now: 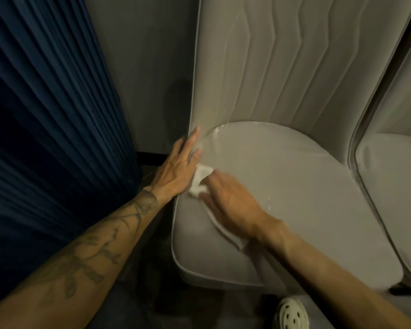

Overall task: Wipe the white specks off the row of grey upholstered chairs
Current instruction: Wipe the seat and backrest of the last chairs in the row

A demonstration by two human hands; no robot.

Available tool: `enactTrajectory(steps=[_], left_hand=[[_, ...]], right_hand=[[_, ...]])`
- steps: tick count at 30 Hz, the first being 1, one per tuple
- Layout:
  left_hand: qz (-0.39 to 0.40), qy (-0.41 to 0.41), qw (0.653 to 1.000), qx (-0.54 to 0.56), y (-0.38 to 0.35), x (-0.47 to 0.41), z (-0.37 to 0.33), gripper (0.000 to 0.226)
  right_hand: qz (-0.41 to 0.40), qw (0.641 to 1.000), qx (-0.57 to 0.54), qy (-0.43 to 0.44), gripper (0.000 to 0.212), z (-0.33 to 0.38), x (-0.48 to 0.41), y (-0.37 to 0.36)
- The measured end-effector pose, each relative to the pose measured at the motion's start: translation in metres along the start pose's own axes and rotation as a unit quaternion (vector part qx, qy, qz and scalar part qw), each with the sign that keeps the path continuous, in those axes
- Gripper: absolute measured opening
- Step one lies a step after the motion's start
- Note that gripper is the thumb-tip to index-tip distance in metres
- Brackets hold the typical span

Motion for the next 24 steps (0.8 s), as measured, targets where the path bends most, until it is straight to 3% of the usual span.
enactTrajectory(steps=[3, 5, 11, 15, 18, 24], left_hand=[[0.012, 0.000, 1.000, 0.002, 0.000, -0.001, 0.001, 0.054], [0.010, 0.000, 1.000, -0.003, -0.001, 0.000, 0.000, 0.054], [0.008, 0.006, 1.000, -0.009, -0.002, 0.000, 0.003, 0.054], [0.000, 0.003, 1.000, -0.010, -0.003, -0.001, 0.004, 0.054], [0.003, 0.003, 1.000, -0.009, -0.005, -0.002, 0.005, 0.053], [-0.007, -0.005, 1.000, 0.001, -0.008, -0.002, 0.007, 0.056]], right_hand=[[0.057, 0.995, -0.030, 0.080, 0.034, 0.022, 0.020, -0.009], [0.059, 0.995, -0.020, 0.078, 0.030, 0.004, 0.013, 0.004], [-0.033, 0.992, 0.056, -0.108, 0.029, -0.082, 0.009, 0.045], [-0.015, 0.999, -0.025, -0.020, 0.032, -0.028, 0.045, 0.014], [0.039, 0.999, -0.010, 0.026, 0.031, -0.025, 0.060, 0.016], [-0.061, 0.983, 0.049, -0.168, 0.030, -0.079, 0.058, 0.051]])
Point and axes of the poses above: each hand's wrist, its own x-axis away from the middle knuckle, its own y-axis out of the back of the hand, z = x × y, the point moved 2 cm from there along -x, towards the middle knuckle, and after that the axes turned 7 degrees about -x, right-handed, at the moved point
